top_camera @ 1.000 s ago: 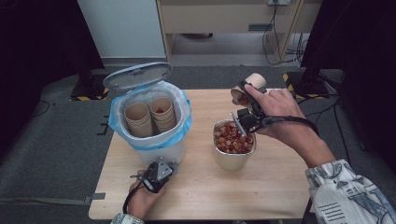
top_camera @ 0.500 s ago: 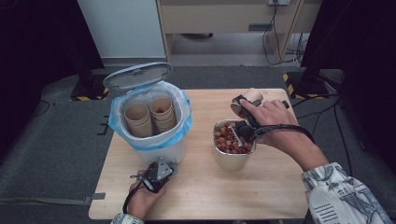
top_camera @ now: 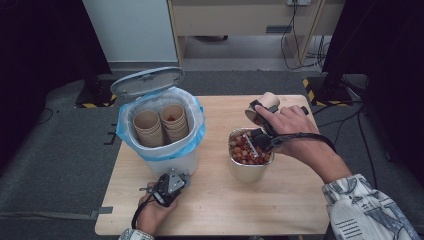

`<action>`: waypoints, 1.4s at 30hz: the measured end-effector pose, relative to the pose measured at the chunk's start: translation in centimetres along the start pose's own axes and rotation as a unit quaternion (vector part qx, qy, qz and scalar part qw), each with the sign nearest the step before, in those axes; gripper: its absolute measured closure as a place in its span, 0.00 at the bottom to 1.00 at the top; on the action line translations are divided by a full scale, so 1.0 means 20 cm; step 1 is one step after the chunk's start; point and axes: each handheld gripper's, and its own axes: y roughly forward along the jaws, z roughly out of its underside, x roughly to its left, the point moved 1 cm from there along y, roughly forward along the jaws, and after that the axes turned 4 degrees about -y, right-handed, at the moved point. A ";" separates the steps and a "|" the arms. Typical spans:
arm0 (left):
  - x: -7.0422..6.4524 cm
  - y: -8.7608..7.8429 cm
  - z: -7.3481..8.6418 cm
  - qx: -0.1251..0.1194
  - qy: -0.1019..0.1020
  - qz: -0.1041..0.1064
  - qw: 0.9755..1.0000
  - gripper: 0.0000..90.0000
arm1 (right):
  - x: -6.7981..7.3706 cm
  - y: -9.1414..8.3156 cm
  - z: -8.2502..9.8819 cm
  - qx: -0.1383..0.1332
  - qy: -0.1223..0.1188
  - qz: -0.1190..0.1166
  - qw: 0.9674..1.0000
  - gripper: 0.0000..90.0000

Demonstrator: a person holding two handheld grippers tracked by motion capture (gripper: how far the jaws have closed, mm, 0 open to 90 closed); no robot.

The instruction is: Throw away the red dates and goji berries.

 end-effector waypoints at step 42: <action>0.00 0.00 0.00 0.000 -0.001 0.000 1.000 1.00 | -0.29 -0.16 0.12 0.038 -0.063 0.068 0.995 0.34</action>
